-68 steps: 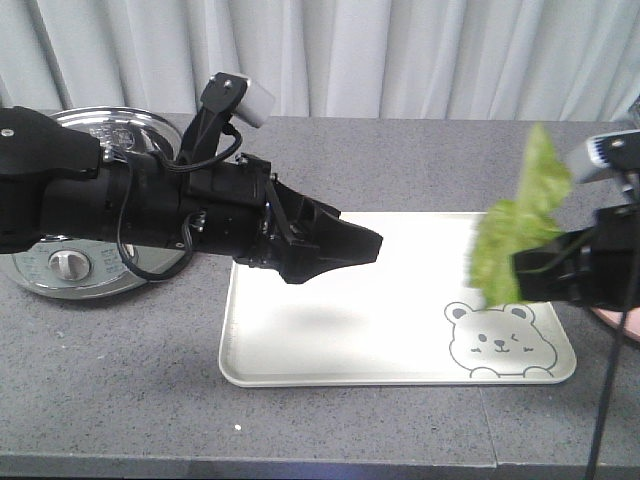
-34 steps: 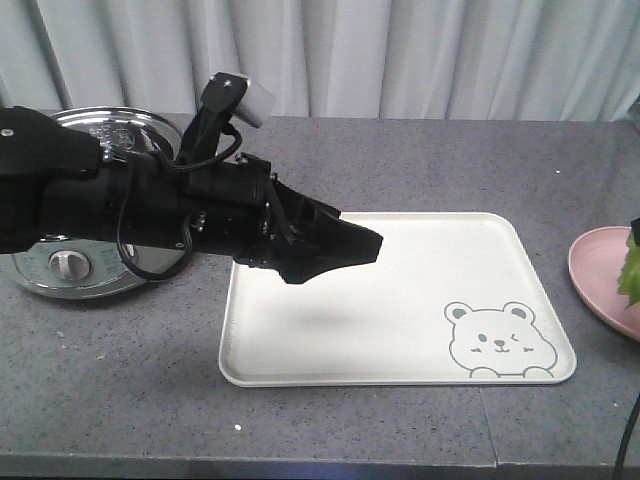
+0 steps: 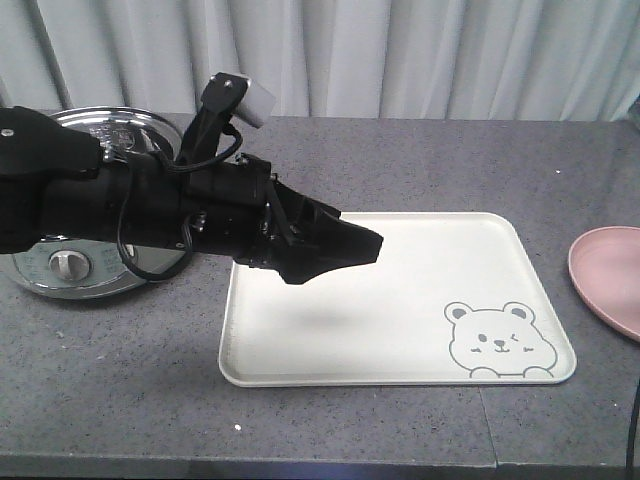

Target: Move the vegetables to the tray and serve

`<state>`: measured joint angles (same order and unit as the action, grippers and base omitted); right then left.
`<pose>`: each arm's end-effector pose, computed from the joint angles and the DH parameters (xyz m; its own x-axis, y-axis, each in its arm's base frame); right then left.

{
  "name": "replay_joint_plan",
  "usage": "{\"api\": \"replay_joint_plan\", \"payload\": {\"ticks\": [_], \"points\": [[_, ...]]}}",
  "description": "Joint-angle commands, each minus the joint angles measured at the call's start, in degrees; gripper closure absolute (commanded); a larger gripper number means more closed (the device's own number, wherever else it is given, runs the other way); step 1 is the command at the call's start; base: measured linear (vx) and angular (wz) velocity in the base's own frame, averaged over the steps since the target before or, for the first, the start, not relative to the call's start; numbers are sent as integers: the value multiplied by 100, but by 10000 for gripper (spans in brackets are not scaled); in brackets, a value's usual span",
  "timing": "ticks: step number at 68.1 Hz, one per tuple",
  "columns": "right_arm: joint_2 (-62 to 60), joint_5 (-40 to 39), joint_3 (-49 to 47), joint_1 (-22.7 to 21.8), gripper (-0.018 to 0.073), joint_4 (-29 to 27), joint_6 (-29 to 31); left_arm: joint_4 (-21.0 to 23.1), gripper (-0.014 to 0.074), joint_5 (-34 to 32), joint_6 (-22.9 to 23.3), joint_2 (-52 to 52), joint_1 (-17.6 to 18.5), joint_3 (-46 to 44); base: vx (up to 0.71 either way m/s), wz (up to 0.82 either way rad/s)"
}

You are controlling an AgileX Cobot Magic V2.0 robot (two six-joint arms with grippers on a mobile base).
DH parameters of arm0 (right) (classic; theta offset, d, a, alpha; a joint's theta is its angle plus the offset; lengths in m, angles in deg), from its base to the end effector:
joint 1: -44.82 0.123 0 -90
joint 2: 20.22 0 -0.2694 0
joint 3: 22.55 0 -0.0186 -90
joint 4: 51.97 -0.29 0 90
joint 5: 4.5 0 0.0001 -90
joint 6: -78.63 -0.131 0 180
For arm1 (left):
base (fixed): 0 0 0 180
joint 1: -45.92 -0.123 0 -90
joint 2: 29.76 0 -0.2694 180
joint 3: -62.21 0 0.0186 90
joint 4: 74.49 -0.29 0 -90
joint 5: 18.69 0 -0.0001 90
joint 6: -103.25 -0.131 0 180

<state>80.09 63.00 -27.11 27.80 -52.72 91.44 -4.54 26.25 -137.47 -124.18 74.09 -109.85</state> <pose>0.3603 -0.1086 0.2520 -0.9566 0.0661 -0.2839 0.0839 0.9952 -0.0512 0.3043 -0.2616 0.2968 -0.4869 0.2310 -0.8424 0.8368 0.4000 -0.3739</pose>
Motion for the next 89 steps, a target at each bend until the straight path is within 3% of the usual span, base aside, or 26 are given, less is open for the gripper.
{"api": "replay_joint_plan", "payload": {"ticks": [1, 18, 40, 76, 89], "points": [[46, -69, -241, -27, 559, 117, 9, 298, 92, 5, 3, 226, 15, -120, 0, 0], [647, -271, -241, -27, 436, 168, 54, 298, 92, 5, 3, 226, 15, -120, 0, 0], [726, -478, -241, -27, 113, 180, -5, 298, 92, 5, 3, 226, 15, -120, 0, 0], [-372, -196, -241, -38, 108, 212, -80, 298, 92, 5, 3, 226, 15, -120, 0, 0], [-574, -243, -235, -787, 108, 75, -273, 298, 92, 5, 3, 226, 15, -120, 0, 0]]}}
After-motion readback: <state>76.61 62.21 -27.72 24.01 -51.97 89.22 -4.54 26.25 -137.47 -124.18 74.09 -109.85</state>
